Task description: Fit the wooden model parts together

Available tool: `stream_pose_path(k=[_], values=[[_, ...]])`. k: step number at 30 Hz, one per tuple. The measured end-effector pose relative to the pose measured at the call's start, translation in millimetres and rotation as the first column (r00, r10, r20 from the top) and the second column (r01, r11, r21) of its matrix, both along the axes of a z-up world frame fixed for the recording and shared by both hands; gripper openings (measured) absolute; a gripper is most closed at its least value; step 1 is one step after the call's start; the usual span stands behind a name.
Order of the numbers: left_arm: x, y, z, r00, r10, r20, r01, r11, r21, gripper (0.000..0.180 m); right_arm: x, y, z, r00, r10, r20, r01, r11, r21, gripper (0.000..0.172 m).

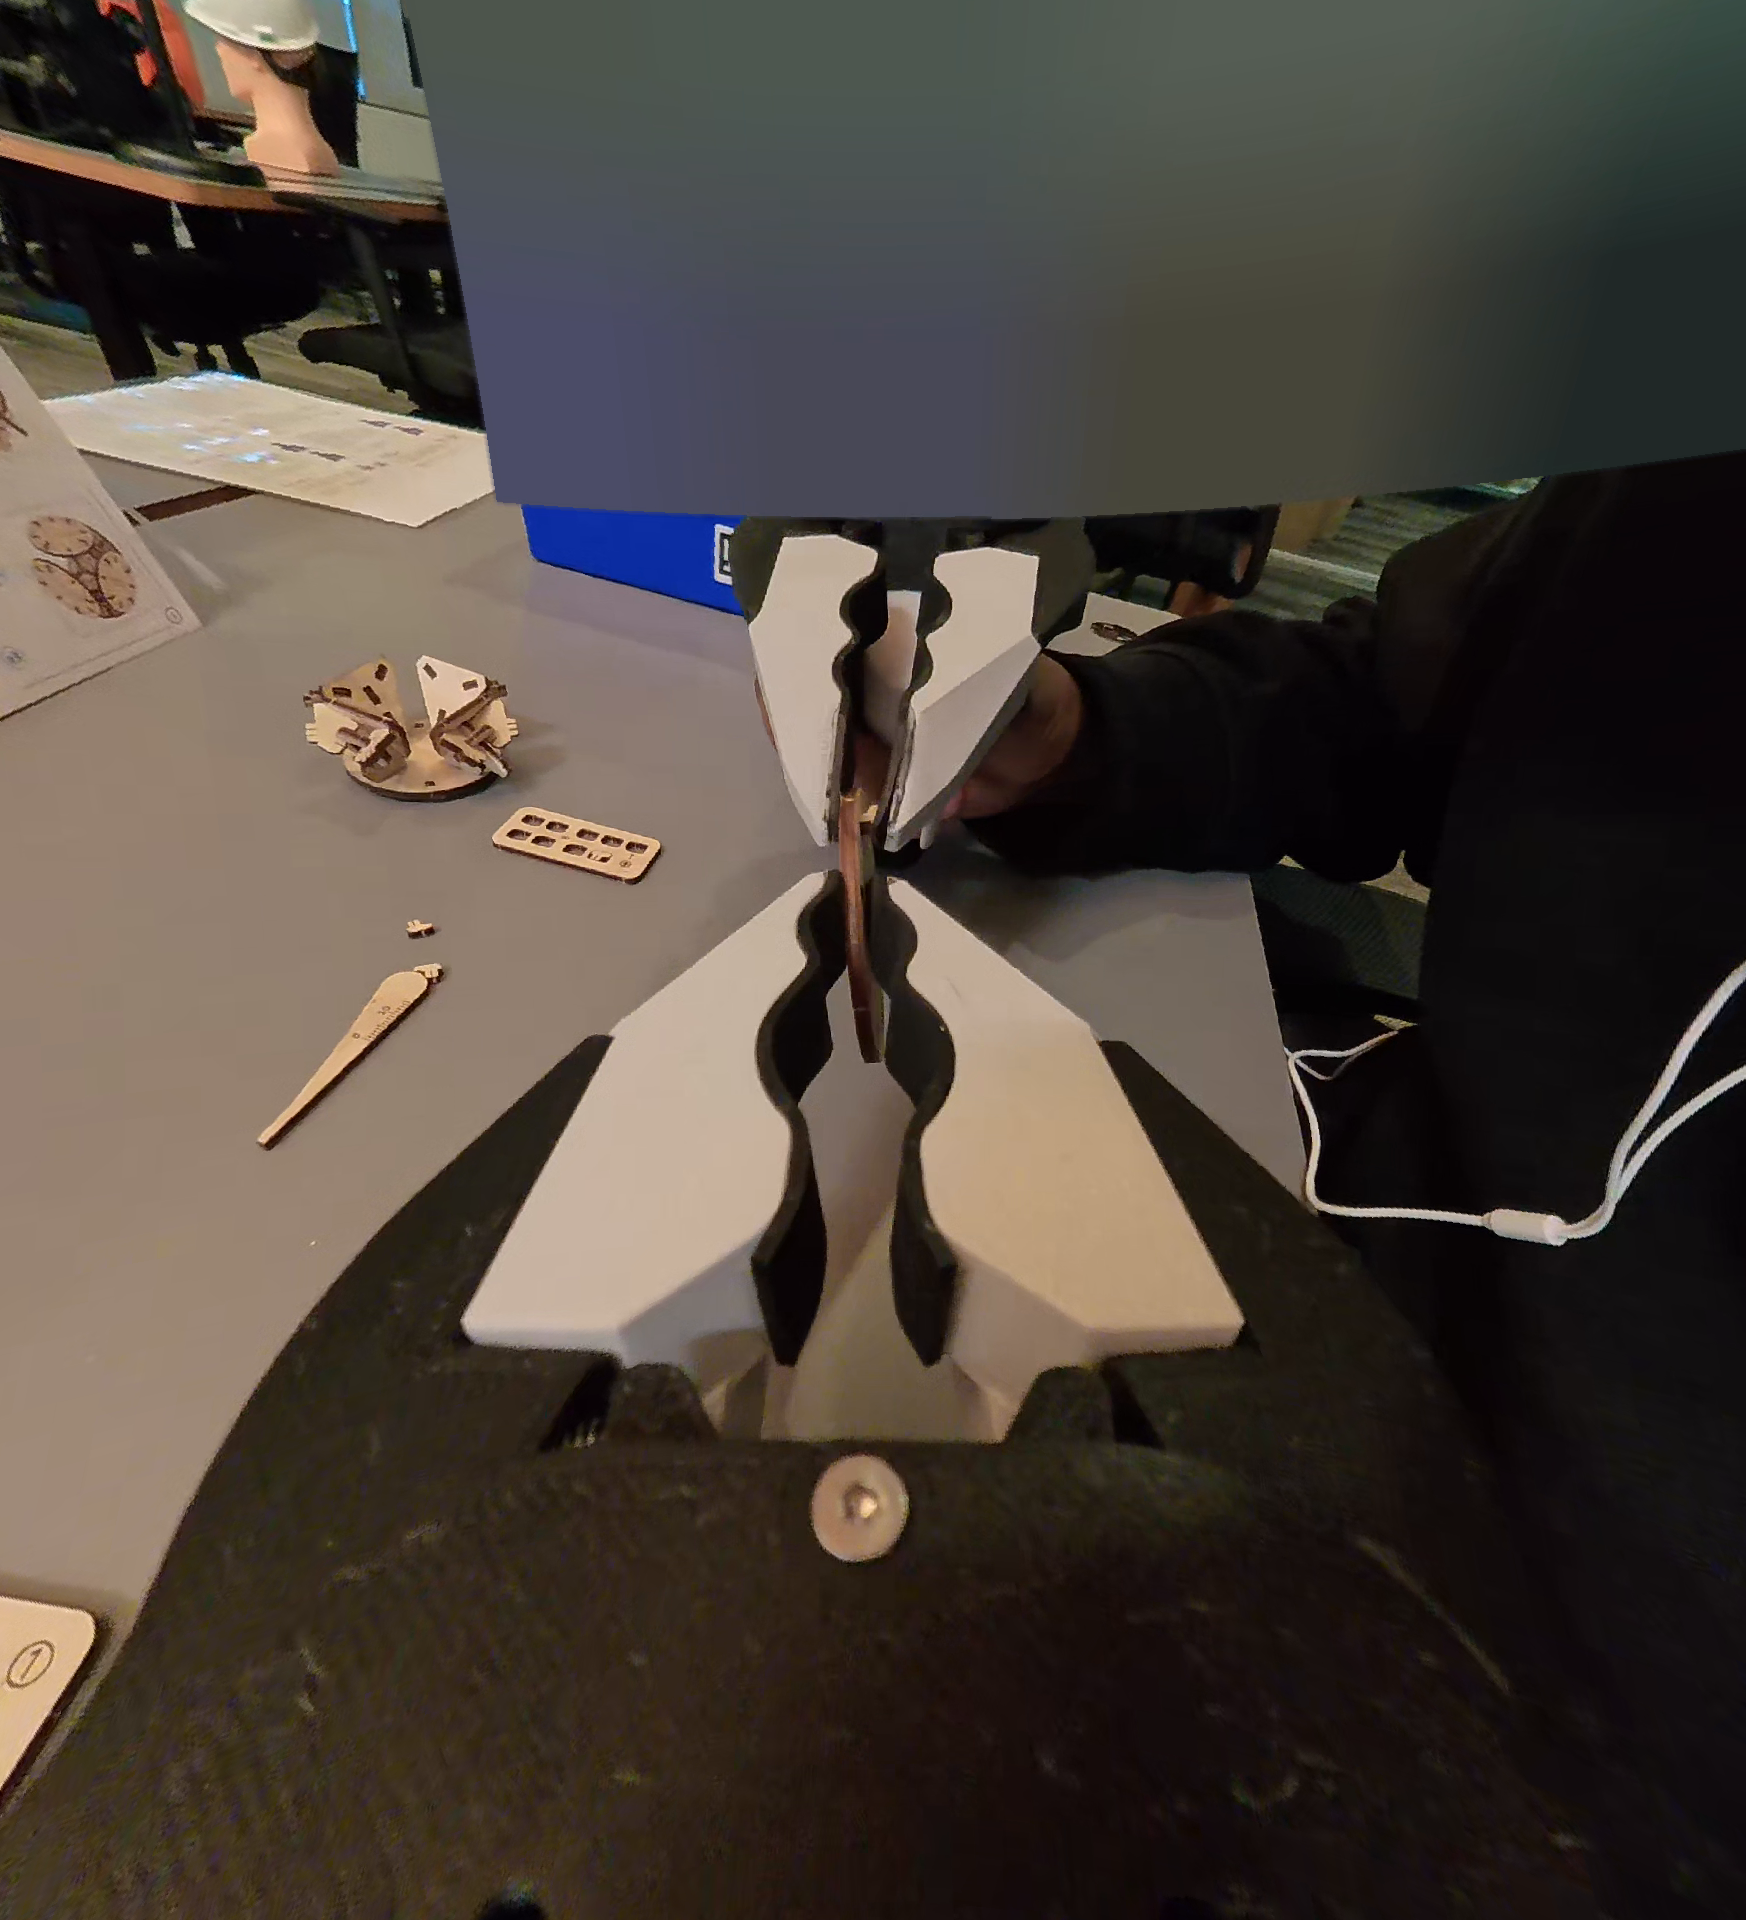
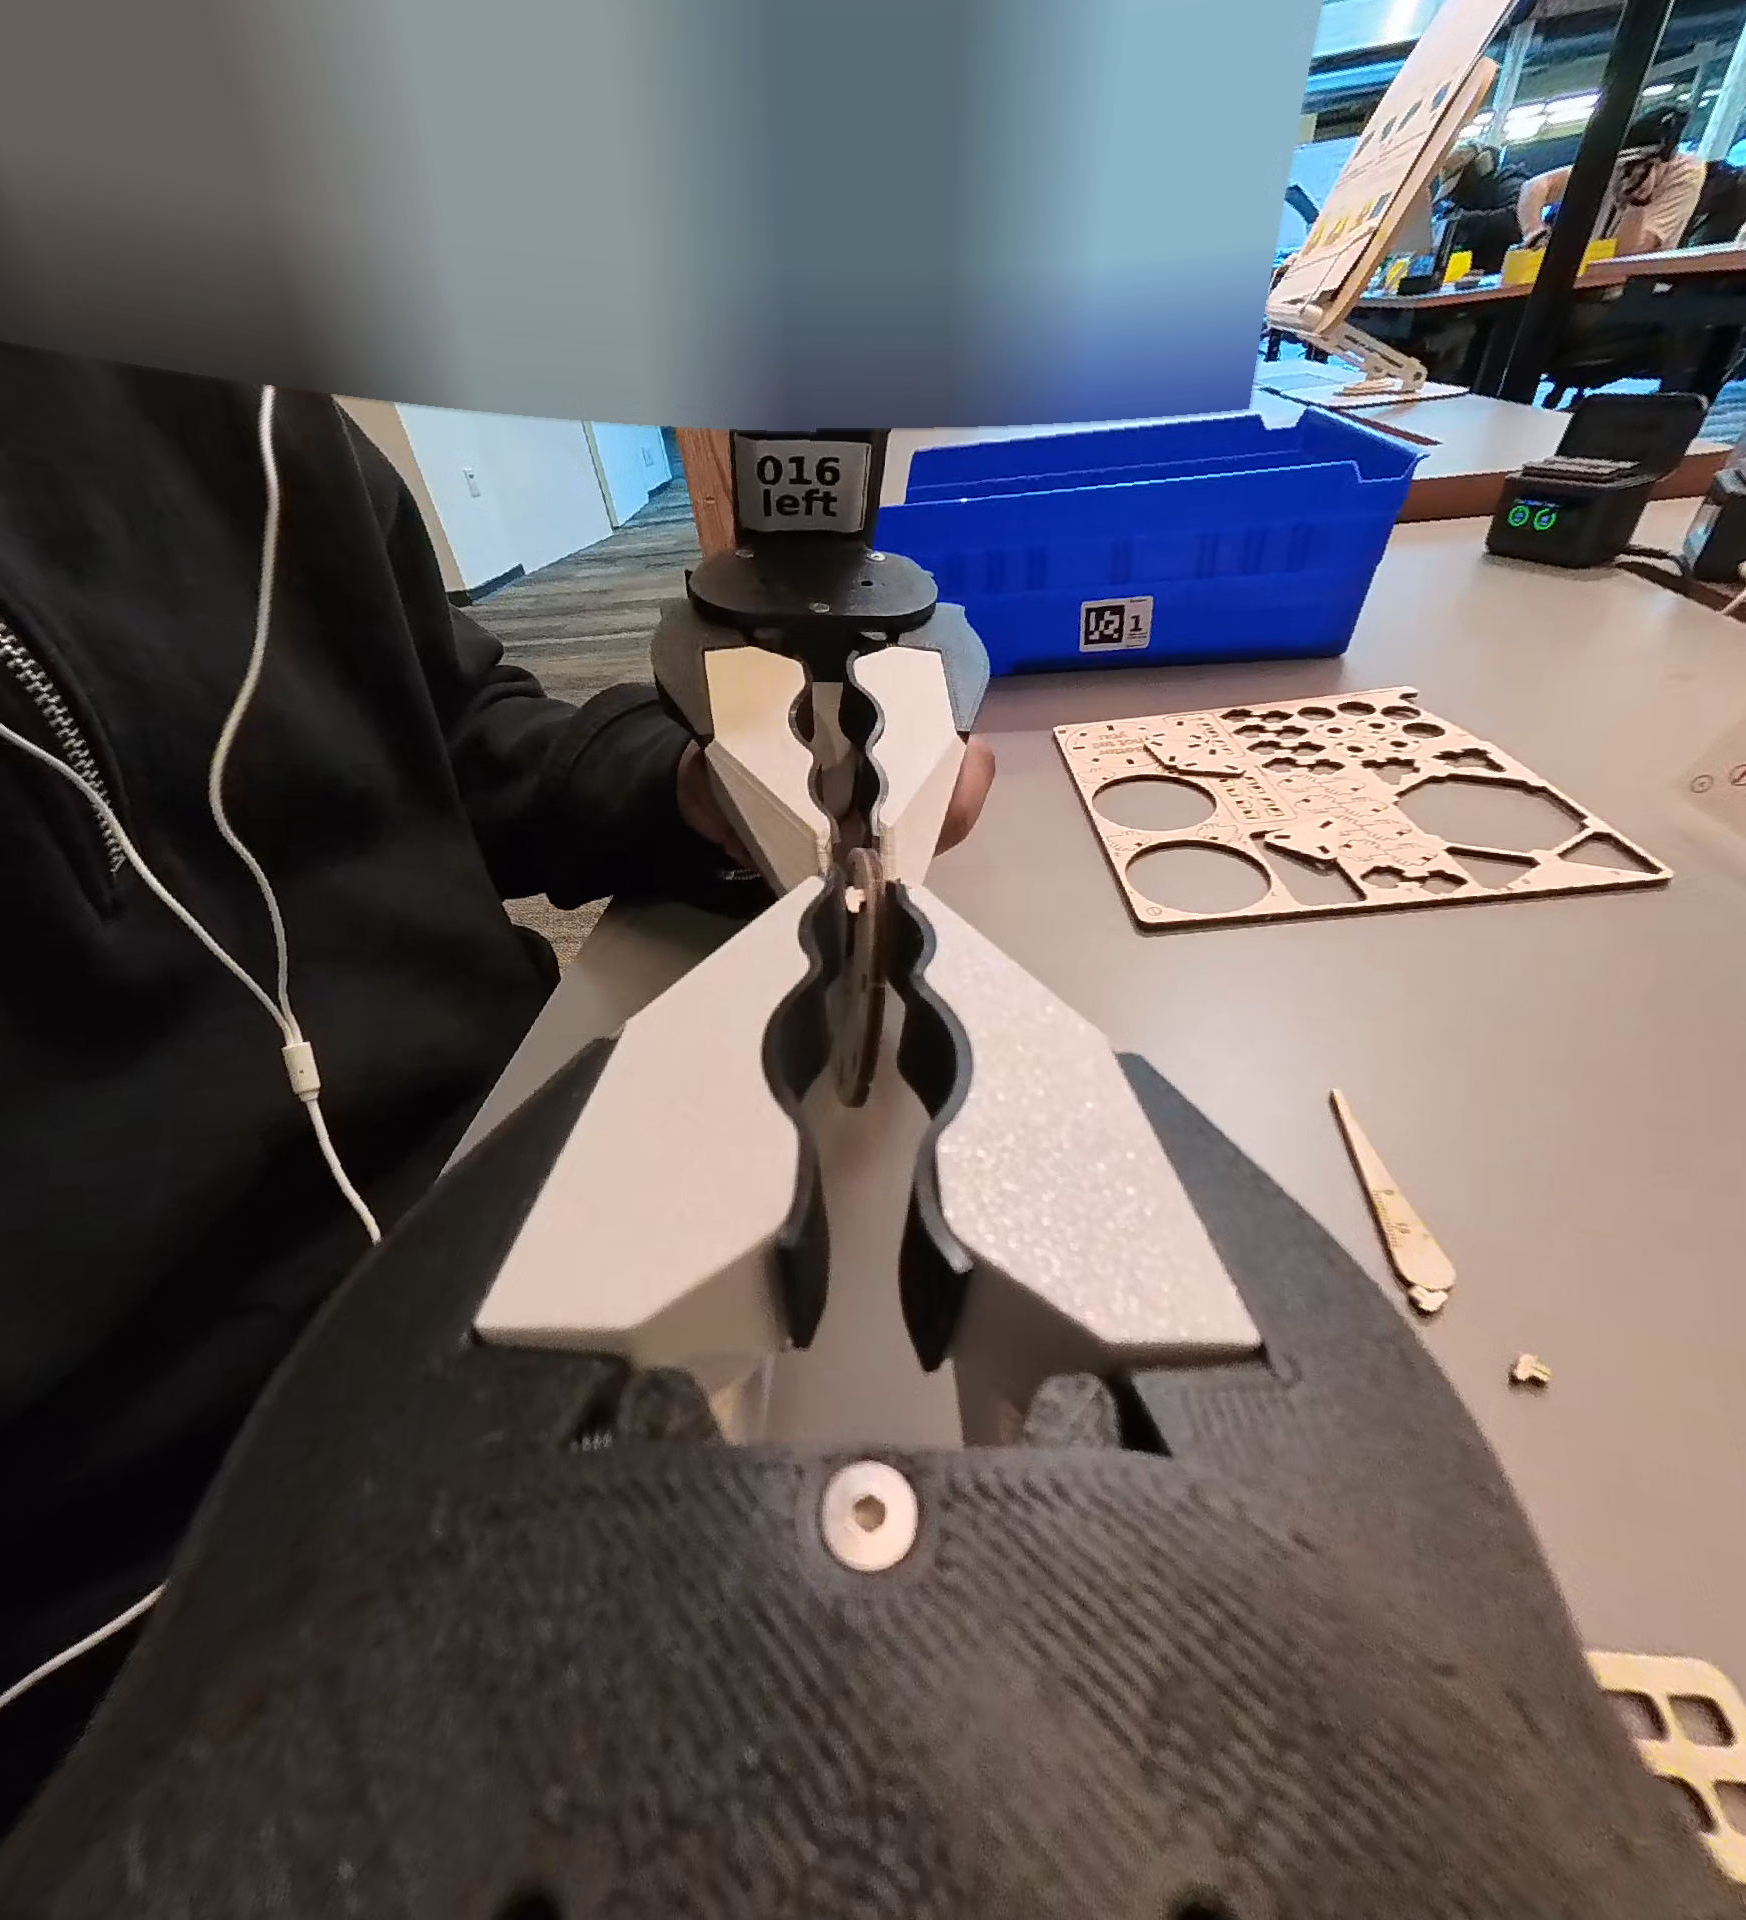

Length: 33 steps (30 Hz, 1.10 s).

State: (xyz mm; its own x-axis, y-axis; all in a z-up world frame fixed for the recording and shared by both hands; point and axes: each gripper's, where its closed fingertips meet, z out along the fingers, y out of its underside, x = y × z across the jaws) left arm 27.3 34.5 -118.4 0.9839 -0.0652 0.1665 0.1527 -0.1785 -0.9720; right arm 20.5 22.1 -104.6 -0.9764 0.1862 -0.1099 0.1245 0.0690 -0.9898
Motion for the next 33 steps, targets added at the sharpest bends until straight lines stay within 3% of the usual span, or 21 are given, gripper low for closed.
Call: stream_pose_path(k=[8, 9, 10, 11, 12, 14, 16, 18, 22, 33], values=[[4, 3, -6, 0.999, -0.004, -0.051, 0.002, 0.999, -0.034, 0.000, -2, -1, -4, 1.000, -0.005, 0.009, 0.005, 1.000, 0.013, 0.006], [42, 12, -7, 0.981, -0.194, 0.008, 0.194, 0.980, -0.046, 0.000, -11, -5, -13, 0.998, -0.065, -0.006, 0.065, 0.996, 0.062, 0.000], [84, 28, -16, 0.945, -0.326, -0.004, 0.324, 0.940, -0.102, 0.000, -6, -19, -34, 0.999, -0.024, -0.039, 0.032, 0.979, 0.200, 0.000], [106, 41, -29, 0.930, -0.339, -0.145, 0.313, 0.934, -0.174, 0.001, 5, -33, -46, 0.997, 0.046, -0.059, -0.027, 0.958, 0.286, 0.000], [110, 46, -33, 0.923, -0.308, -0.229, 0.265, 0.943, -0.199, 0.001, 13, -41, -39, 0.995, 0.066, -0.078, -0.045, 0.968, 0.247, 0.000], [85, 40, -19, 0.972, -0.223, -0.073, 0.215, 0.971, -0.108, 0.000, 3, -26, -26, 0.999, -0.005, -0.043, 0.013, 0.986, 0.166, 0.000], [60, 30, -4, 0.980, -0.187, 0.064, 0.190, 0.981, -0.029, 0.000, -16, -2, -14, 0.994, -0.104, -0.016, 0.105, 0.989, 0.104, 0.000], [51, 31, -7, 0.987, -0.150, 0.049, 0.152, 0.987, -0.046, 0.000, -26, 11, 0, 0.991, -0.136, 0.010, 0.136, 0.990, 0.035, 0.000], [45, 32, -9, 0.991, -0.121, 0.059, 0.124, 0.991, -0.053, 0.000, -37, 28, -1, 0.981, -0.188, 0.042, 0.187, 0.982, 0.016, 0.000], [6, 21, -3, 0.938, -0.037, 0.346, 0.031, 0.999, 0.024, 0.000, -41, 36, 5, 0.980, -0.163, 0.116, 0.171, 0.983, -0.066, 0.004]])
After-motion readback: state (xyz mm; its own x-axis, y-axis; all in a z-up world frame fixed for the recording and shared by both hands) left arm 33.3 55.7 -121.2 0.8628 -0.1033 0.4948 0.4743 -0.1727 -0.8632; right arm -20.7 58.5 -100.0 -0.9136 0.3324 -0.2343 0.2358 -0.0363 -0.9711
